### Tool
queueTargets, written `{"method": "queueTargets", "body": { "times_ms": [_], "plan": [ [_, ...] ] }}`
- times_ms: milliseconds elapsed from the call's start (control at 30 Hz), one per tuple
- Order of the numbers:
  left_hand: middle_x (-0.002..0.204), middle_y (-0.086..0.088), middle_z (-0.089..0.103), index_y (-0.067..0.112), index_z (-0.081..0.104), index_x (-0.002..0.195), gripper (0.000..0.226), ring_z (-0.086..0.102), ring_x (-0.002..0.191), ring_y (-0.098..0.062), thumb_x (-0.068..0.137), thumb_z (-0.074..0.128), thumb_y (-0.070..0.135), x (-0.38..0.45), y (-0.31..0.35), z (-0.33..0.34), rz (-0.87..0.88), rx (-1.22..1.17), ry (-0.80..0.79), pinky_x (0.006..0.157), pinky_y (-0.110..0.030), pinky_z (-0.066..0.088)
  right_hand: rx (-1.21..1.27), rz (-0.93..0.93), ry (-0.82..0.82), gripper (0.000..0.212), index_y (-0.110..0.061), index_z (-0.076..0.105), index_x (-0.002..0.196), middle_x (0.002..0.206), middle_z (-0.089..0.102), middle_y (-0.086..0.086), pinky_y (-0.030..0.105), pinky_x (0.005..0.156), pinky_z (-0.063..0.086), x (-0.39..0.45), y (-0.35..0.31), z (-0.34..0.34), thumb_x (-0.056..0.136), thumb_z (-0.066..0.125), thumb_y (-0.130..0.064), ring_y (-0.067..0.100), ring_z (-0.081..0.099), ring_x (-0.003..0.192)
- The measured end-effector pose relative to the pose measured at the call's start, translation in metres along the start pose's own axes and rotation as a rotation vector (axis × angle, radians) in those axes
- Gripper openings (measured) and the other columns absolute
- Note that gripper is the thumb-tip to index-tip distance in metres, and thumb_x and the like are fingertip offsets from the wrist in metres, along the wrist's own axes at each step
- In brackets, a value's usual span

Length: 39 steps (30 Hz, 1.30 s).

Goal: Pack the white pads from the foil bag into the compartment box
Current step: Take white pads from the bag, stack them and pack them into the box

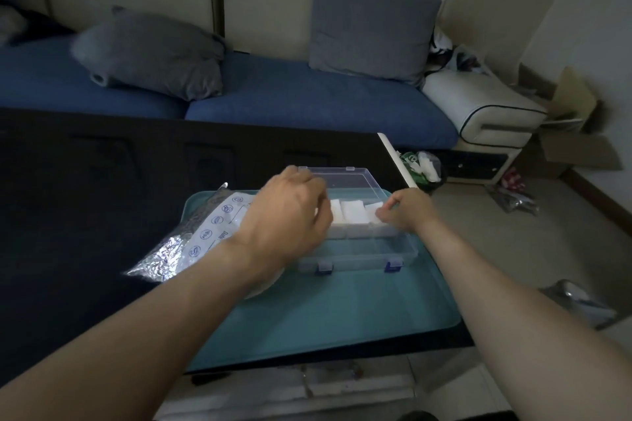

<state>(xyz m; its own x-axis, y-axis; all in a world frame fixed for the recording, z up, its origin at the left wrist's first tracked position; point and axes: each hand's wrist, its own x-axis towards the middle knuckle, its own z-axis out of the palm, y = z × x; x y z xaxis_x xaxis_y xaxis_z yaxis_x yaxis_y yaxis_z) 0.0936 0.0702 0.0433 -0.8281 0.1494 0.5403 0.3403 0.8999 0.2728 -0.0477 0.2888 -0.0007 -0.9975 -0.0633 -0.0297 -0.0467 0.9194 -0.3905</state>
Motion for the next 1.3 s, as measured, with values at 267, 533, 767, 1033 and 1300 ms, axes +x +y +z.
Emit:
{"method": "queueTargets", "body": {
  "times_ms": [267,533,767,1033,1300],
  "plan": [
    [0.110,-0.013,0.059,0.011,0.053,0.099,0.035,0.060,0.101,-0.033,0.088,0.055,0.044,-0.032,-0.046,-0.030,-0.409,0.259,-0.401,0.082,-0.038,0.048,0.489,-0.220,0.166,0.014,-0.023,0.069,0.078,0.075,0.071,-0.008,0.027,0.075,0.053,-0.052,-0.068,-0.040,0.088,0.070,-0.013,0.014,0.069,0.077],
    [0.088,-0.016,0.068,0.003,0.065,0.093,0.019,0.060,0.073,-0.030,0.095,0.049,0.013,-0.034,-0.072,-0.032,-0.599,0.063,-0.326,0.063,-0.030,0.044,0.260,-0.319,-0.346,0.046,-0.013,0.063,0.120,0.107,0.065,-0.001,0.027,0.079,0.049,-0.119,-0.133,0.038,0.080,0.081,-0.027,0.018,0.064,0.095],
    [0.073,-0.006,0.066,0.027,0.059,0.081,0.029,0.056,0.055,-0.018,0.097,0.043,0.010,-0.044,-0.085,-0.036,-0.679,-0.156,-0.264,0.045,-0.024,0.036,0.380,-0.294,-0.414,0.090,-0.011,0.047,0.143,0.134,0.060,0.001,0.026,0.091,0.048,-0.123,-0.153,0.058,0.070,0.089,-0.044,0.019,0.061,0.114],
    [0.065,-0.005,0.061,0.010,0.065,0.077,0.026,0.051,0.056,-0.019,0.096,0.049,0.015,-0.048,-0.091,-0.039,-0.804,-0.329,-0.177,0.052,-0.027,0.040,0.463,-0.340,-0.324,0.072,-0.017,0.049,0.130,0.101,0.063,-0.003,0.016,0.063,0.043,-0.126,-0.163,0.071,0.071,0.090,-0.025,0.008,0.060,0.082],
    [0.103,-0.006,0.055,0.024,0.058,0.102,0.015,0.056,0.100,-0.027,0.088,0.062,0.028,-0.045,-0.084,-0.044,-0.564,-0.128,-0.366,0.076,-0.031,0.043,0.699,-0.351,-0.173,0.017,-0.014,0.072,0.100,0.085,0.065,-0.008,0.035,0.064,0.060,-0.128,-0.162,0.060,0.084,0.075,-0.011,0.020,0.071,0.073]
  ]
}}
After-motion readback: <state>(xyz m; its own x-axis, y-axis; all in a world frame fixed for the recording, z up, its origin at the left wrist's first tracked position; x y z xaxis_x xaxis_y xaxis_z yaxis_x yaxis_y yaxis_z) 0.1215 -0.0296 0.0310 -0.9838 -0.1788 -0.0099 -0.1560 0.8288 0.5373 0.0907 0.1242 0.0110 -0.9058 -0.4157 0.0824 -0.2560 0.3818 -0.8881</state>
